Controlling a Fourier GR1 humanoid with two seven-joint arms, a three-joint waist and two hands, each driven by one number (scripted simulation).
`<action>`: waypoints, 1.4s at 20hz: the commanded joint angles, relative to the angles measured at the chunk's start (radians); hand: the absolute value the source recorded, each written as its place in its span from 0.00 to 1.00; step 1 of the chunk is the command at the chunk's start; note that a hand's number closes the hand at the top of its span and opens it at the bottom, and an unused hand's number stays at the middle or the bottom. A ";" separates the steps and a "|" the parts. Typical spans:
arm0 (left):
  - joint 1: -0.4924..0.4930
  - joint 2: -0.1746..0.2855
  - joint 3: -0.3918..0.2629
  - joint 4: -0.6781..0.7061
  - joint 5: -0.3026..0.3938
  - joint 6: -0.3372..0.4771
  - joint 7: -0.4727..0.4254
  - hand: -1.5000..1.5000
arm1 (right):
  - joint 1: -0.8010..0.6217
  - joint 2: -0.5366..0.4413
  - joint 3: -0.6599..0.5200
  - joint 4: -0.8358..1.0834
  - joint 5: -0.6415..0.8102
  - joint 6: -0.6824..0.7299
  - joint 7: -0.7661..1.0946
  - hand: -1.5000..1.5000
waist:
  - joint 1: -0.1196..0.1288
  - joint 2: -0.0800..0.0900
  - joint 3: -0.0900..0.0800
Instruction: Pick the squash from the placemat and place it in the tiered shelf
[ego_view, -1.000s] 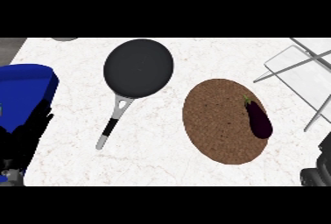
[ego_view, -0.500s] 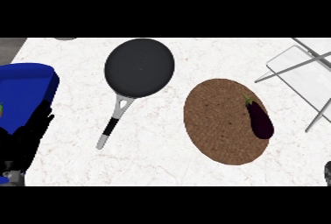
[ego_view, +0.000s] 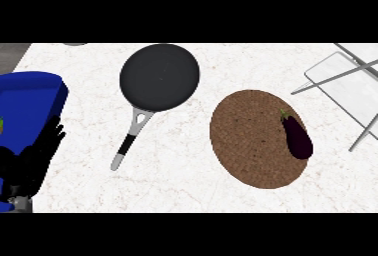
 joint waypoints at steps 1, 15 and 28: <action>0.007 -0.013 0.006 -0.009 0.004 -0.006 -0.003 0.50 | 0.000 -0.072 -0.073 0.090 -0.046 -0.075 -0.025 1.00 | 0.002 0.001 0.000; -0.074 -0.012 0.037 0.077 -0.028 -0.002 -0.008 0.50 | 0.161 -0.097 -0.071 0.235 -0.084 -0.275 -0.064 0.00 | -0.004 0.001 0.000; -0.027 0.006 0.058 0.031 -0.021 -0.051 0.002 0.50 | 0.152 -0.089 -0.223 0.141 -0.346 -0.431 -0.064 0.00 | -0.005 -0.001 0.000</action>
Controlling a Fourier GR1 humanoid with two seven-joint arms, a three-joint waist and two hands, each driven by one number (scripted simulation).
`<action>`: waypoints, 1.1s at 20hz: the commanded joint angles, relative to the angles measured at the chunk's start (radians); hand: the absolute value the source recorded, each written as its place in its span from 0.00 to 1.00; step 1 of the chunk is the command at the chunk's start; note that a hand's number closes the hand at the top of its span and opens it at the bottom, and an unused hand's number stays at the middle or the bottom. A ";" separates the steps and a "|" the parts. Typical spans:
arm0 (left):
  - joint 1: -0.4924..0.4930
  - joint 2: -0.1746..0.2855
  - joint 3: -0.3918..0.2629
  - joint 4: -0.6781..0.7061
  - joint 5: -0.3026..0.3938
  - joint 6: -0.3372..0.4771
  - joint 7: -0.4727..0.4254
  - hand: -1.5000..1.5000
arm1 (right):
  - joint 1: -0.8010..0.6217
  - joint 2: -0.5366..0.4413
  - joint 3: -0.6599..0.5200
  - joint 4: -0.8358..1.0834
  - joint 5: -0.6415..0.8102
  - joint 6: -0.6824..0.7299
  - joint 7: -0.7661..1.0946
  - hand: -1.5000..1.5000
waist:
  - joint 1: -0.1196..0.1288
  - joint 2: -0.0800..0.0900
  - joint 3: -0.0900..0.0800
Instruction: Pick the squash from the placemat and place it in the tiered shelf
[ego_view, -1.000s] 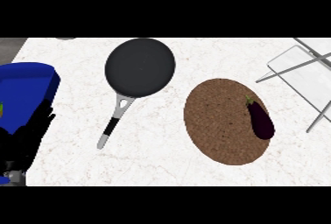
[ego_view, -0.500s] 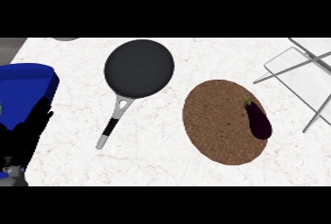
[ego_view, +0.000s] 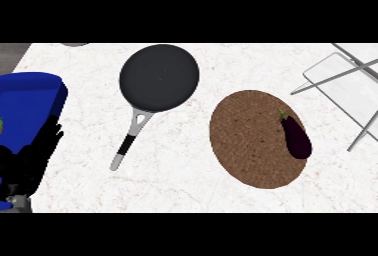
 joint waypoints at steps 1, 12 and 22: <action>0.030 -0.027 -0.007 -0.010 -0.014 0.014 -0.025 0.50 | 0.019 0.062 -0.033 -0.081 -0.070 -0.069 0.036 0.00 | -0.001 0.003 0.003; 0.013 0.011 0.052 0.042 0.014 -0.025 -0.036 0.50 | 0.015 -0.075 -0.116 -0.525 -0.253 0.188 0.223 0.00 | -0.023 -0.003 0.002; 0.035 0.010 0.070 0.013 0.010 0.013 0.021 0.50 | 0.073 -0.261 -0.372 -0.757 -0.459 0.614 0.383 0.00 | -0.103 -0.033 0.002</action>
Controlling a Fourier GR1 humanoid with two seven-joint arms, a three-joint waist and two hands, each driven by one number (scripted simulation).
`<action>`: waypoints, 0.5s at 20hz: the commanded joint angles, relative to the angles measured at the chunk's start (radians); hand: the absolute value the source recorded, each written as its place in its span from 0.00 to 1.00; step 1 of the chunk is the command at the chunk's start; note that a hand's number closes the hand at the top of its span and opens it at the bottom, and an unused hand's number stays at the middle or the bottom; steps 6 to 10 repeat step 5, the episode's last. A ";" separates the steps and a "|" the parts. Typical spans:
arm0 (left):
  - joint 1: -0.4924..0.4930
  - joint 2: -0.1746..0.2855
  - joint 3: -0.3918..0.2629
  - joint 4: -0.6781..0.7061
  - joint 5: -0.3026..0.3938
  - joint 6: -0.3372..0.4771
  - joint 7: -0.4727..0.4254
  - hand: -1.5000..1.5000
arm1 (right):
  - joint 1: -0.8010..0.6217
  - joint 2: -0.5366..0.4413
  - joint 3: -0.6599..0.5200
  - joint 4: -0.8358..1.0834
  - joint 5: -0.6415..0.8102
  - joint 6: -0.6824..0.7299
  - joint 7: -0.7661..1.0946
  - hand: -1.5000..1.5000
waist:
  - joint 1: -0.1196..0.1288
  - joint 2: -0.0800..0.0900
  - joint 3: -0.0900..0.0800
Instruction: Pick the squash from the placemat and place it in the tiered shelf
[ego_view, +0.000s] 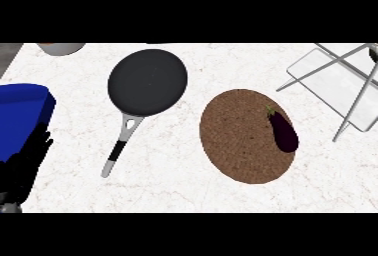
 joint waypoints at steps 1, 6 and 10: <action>0.018 0.017 0.024 -0.002 0.004 0.001 -0.002 0.50 | 0.030 -0.025 -0.101 -0.128 -0.100 0.253 0.191 0.00 | -0.031 -0.014 0.001; 0.060 0.006 0.024 -0.023 0.006 0.005 0.006 0.50 | 0.027 -0.115 -0.223 -0.118 -0.194 0.353 0.170 0.00 | -0.048 -0.023 0.000; 0.060 0.006 0.024 -0.023 0.006 0.005 0.006 0.50 | 0.027 -0.115 -0.223 -0.118 -0.194 0.353 0.170 0.00 | -0.048 -0.023 0.000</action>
